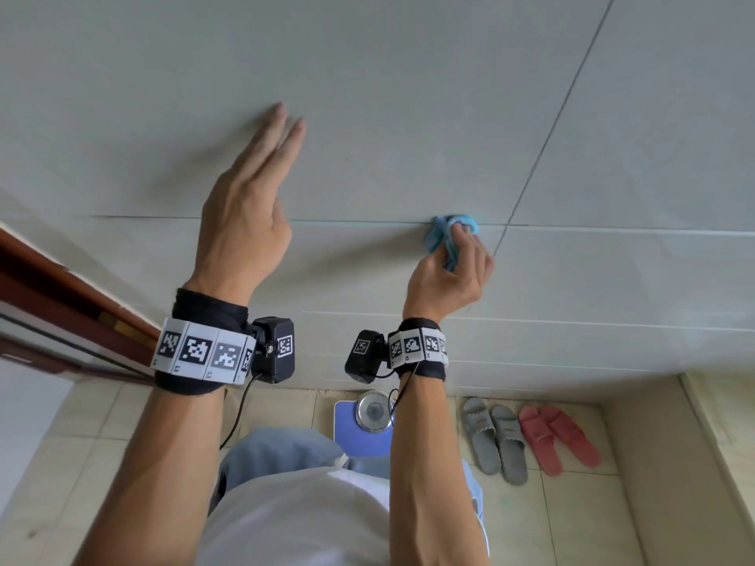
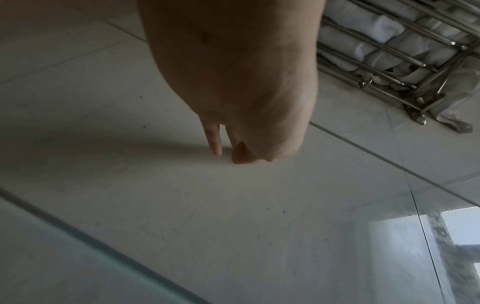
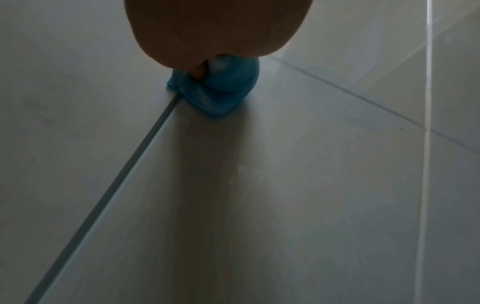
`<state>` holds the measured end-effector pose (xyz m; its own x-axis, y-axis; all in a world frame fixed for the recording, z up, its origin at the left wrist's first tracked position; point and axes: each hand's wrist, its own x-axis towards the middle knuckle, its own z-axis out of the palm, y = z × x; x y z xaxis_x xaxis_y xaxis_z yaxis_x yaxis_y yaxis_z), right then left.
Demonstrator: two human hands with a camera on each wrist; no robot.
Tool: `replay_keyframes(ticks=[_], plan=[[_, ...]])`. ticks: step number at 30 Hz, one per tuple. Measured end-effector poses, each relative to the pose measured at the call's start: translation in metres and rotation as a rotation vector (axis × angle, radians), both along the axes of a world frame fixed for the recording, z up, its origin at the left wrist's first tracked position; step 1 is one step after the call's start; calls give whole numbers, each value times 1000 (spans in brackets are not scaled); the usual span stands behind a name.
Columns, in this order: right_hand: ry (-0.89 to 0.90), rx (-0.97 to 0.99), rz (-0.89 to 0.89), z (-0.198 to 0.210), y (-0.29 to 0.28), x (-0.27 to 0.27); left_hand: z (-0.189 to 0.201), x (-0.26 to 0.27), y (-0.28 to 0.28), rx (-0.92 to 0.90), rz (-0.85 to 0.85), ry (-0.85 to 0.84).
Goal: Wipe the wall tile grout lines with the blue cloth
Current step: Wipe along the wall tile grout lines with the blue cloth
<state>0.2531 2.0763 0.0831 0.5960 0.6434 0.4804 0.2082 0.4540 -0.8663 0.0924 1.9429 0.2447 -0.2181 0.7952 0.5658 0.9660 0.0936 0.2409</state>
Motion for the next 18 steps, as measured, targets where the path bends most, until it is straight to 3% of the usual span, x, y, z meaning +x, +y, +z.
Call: replay_keyframes(ticks=[4,7,13,18], plan=[[-119,-124,219,4,-44,-52,15,-26,-11,29,4,28],[-180,-152,300,8,-48,-53,21,-41,-24,-12,-9,17],[-212,-229,73,20,-48,9,19,-52,-43,-82,10,-53],[-244,-273,13,32,-32,40,19,-54,-44,-71,39,-78]])
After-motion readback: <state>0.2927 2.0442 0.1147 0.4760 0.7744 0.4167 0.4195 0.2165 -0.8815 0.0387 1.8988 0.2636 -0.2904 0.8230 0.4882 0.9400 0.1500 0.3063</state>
